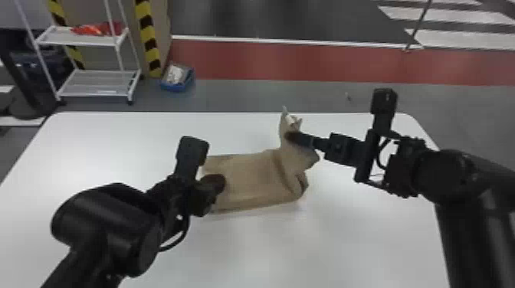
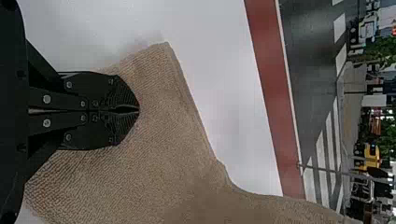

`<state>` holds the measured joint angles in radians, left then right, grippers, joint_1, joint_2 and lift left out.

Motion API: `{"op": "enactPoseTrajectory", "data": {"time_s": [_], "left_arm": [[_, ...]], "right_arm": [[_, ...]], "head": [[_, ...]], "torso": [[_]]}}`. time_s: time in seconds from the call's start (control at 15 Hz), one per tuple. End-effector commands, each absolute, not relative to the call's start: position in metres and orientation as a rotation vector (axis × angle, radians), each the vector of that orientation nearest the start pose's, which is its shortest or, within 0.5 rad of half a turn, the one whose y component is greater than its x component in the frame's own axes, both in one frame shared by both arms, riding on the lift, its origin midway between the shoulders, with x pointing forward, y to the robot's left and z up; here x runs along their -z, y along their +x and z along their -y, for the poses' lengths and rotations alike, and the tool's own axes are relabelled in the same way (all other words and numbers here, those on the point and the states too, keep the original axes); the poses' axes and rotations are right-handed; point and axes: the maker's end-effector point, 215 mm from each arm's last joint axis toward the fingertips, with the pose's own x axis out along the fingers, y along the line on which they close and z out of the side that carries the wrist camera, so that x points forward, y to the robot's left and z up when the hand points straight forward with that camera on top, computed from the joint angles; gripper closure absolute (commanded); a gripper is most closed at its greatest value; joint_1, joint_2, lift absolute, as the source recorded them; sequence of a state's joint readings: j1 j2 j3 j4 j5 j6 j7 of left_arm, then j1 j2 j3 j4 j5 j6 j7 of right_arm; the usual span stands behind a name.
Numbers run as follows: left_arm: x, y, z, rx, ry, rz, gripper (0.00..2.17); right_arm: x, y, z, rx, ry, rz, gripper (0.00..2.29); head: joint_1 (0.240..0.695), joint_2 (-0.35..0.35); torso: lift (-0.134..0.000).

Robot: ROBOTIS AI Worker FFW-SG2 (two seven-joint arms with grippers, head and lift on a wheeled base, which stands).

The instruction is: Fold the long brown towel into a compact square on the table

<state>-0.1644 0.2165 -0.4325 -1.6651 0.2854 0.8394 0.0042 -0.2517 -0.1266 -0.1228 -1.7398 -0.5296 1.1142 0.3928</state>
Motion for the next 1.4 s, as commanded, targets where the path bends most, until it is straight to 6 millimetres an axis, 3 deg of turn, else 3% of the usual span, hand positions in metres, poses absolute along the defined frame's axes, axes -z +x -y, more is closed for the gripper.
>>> {"op": "enactPoseTrajectory", "data": {"time_s": [0.0,0.27,0.93,1.33], "left_arm": [[0.480,0.528,-0.059,0.450,0.132,-0.680,2.00],[0.479,0.524,-0.048,0.466,0.110,-0.685,2.00],[0.479,0.522,-0.046,0.470,0.103,-0.686,2.00],[0.482,0.519,-0.046,0.473,0.100,-0.691,2.00]], "right_arm": [[0.334,0.572,0.116,-0.609,0.462,-0.594,1.27],[0.341,0.566,0.091,-0.631,0.415,-0.634,1.27],[0.367,0.553,0.061,-0.663,0.373,-0.704,1.26],[0.371,0.544,0.036,-0.705,0.374,-0.721,1.26]], "head": [[0.695,-0.074],[0.695,-0.055],[0.695,-0.024],[0.695,-0.002]], "torso": [[-0.128],[-0.128],[-0.128],[-0.128]]}}
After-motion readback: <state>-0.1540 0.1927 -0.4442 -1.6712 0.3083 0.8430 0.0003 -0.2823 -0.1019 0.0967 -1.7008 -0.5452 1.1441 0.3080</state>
